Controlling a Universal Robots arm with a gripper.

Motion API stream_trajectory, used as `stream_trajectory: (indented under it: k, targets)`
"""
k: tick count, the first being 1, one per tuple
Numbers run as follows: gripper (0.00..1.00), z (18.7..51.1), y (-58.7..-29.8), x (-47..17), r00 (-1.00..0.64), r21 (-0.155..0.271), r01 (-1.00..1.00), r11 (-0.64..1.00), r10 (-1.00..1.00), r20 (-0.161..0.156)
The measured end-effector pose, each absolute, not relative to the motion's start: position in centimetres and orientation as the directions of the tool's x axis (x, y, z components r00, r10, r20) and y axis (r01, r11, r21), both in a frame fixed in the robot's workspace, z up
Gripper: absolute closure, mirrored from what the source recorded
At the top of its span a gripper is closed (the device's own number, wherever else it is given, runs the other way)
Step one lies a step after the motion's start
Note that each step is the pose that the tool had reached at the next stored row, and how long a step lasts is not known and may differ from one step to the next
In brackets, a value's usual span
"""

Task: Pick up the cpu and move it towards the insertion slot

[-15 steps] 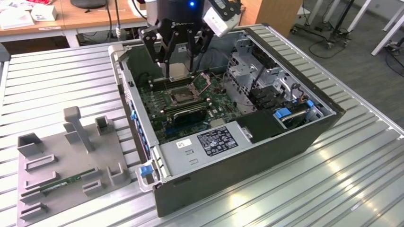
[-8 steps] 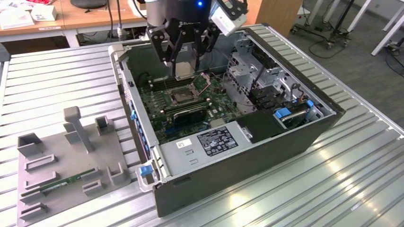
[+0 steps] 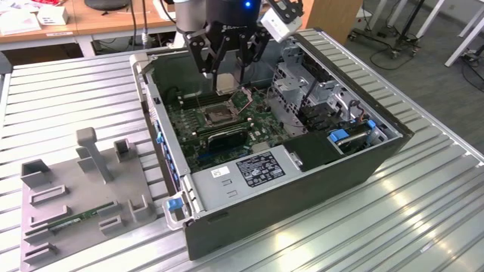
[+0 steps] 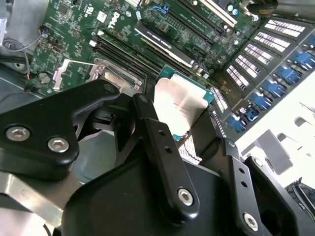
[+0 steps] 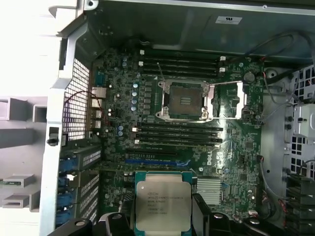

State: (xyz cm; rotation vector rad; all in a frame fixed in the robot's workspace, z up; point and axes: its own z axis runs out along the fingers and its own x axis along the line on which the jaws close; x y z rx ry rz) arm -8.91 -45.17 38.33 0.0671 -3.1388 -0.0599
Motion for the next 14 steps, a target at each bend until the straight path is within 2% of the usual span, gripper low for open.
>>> stream_trajectory:
  k: [14]
  targets:
    - [0.45,38.26,-44.83,-8.69,-0.999,0.039,-0.043,0.998,-0.043,0.001]
